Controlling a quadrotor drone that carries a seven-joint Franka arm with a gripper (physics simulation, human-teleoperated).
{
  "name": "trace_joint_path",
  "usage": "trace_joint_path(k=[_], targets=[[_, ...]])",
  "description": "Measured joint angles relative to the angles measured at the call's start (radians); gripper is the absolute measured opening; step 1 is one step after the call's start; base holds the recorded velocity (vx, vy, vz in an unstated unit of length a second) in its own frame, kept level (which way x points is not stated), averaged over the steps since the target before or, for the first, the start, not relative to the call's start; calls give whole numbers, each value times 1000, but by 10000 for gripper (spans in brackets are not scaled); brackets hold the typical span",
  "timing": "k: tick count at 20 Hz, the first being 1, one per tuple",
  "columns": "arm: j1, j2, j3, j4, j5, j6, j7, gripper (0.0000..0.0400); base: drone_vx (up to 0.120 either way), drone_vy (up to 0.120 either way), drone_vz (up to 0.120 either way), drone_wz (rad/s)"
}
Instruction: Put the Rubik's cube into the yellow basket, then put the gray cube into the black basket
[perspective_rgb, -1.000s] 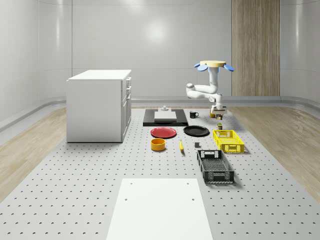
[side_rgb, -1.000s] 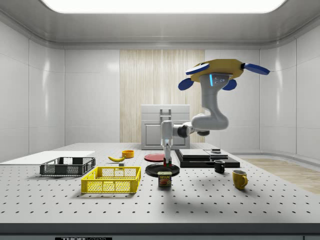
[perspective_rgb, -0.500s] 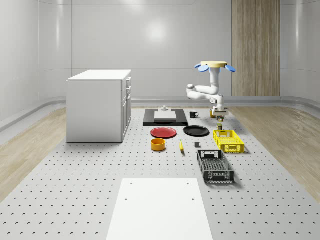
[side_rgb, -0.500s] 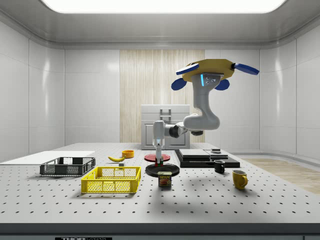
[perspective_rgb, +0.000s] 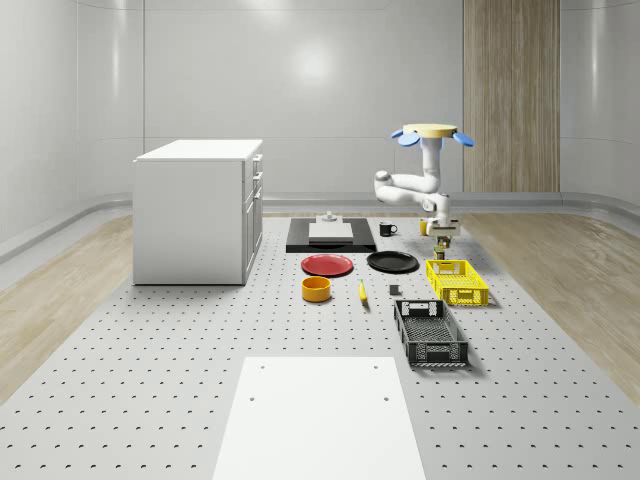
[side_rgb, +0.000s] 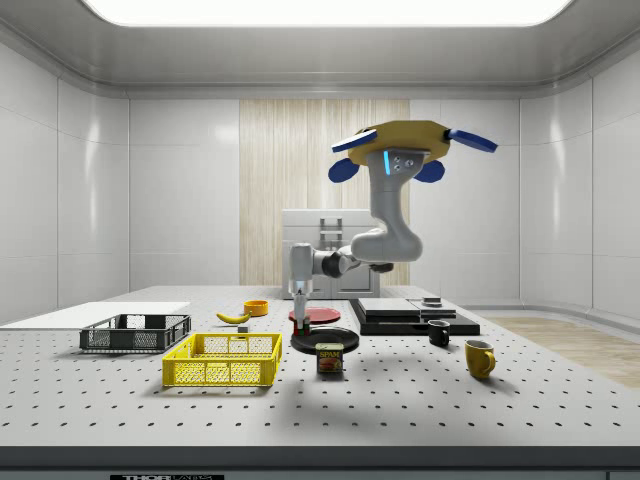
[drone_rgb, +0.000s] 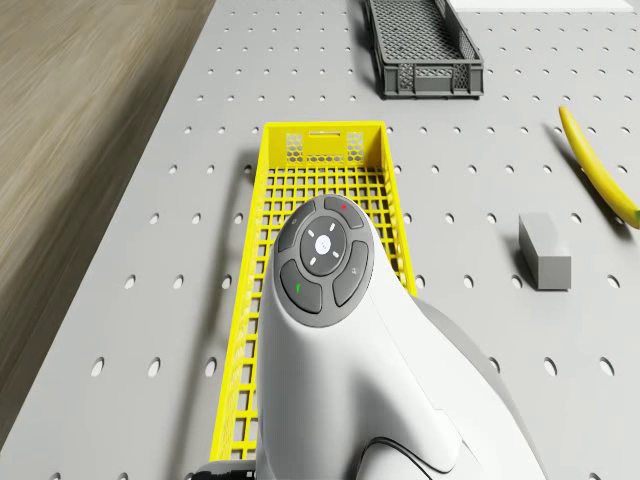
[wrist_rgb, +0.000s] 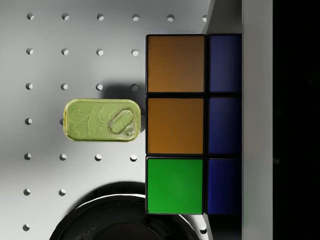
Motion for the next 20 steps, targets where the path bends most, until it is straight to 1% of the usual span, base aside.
trace_joint_path(k=[1, 5, 7, 20], targets=[[0, 0, 0, 0, 0, 0, 0, 288, 120, 0, -120, 0], [0, -2, 0, 0, 1, 2, 0, 288, 120, 0, -10, 0], [-1, -2, 0, 0, 1, 2, 0, 288, 120, 0, -80, 0], [-2, -6, 1, 0, 2, 5, 1, 288, 120, 0, 0, 0]])
